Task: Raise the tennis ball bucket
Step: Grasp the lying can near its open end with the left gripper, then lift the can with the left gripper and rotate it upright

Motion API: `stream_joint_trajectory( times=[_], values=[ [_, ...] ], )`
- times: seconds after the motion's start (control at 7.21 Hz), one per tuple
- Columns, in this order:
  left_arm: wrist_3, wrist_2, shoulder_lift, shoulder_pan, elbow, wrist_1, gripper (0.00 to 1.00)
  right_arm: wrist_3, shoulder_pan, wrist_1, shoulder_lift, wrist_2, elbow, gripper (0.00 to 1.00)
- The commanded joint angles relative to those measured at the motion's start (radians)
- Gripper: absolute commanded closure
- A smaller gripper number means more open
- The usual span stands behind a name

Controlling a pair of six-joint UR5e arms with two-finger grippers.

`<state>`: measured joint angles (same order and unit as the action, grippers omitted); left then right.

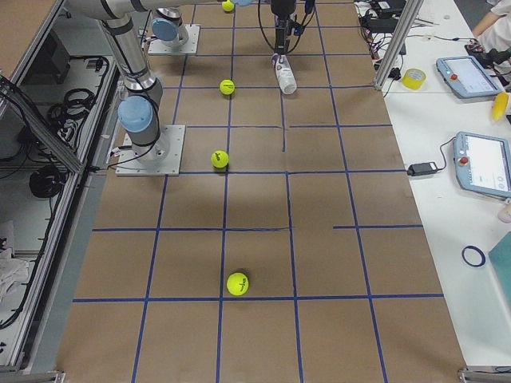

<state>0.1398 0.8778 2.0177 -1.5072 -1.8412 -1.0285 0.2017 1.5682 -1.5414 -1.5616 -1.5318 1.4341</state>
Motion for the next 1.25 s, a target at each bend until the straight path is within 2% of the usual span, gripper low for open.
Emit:
stream_joint_trajectory(
  times=[0.0,0.14,0.28,0.55,0.69,0.83,0.97,1.11],
  values=[
    [0.247,0.013,-0.037,-0.013,0.148,0.001,1.00,-0.001,-0.001,-0.002,-0.003,-0.002,0.003,0.00],
    [0.312,0.016,-0.046,-0.013,0.237,-0.001,1.00,-0.049,-0.002,0.001,-0.005,-0.054,0.003,0.00],
    [0.358,0.085,-0.054,-0.015,0.320,-0.010,1.00,-0.054,-0.001,0.003,-0.018,-0.091,0.003,0.00],
    [0.310,0.328,-0.044,-0.101,0.463,-0.073,1.00,-0.053,0.000,0.003,-0.023,-0.082,0.015,0.00],
    [0.165,0.443,-0.042,-0.140,0.476,-0.079,1.00,-0.057,-0.002,0.001,-0.026,-0.077,0.032,0.00],
    [-0.053,0.519,-0.039,-0.168,0.478,-0.090,1.00,-0.079,-0.001,0.001,-0.031,-0.076,0.035,0.00],
    [-0.153,0.589,-0.022,-0.214,0.478,-0.125,1.00,-0.080,-0.001,0.000,-0.029,-0.074,0.037,0.00],
    [-0.214,0.618,0.005,-0.244,0.478,-0.125,1.00,-0.080,-0.001,-0.002,-0.029,-0.076,0.036,0.00]
  ],
)
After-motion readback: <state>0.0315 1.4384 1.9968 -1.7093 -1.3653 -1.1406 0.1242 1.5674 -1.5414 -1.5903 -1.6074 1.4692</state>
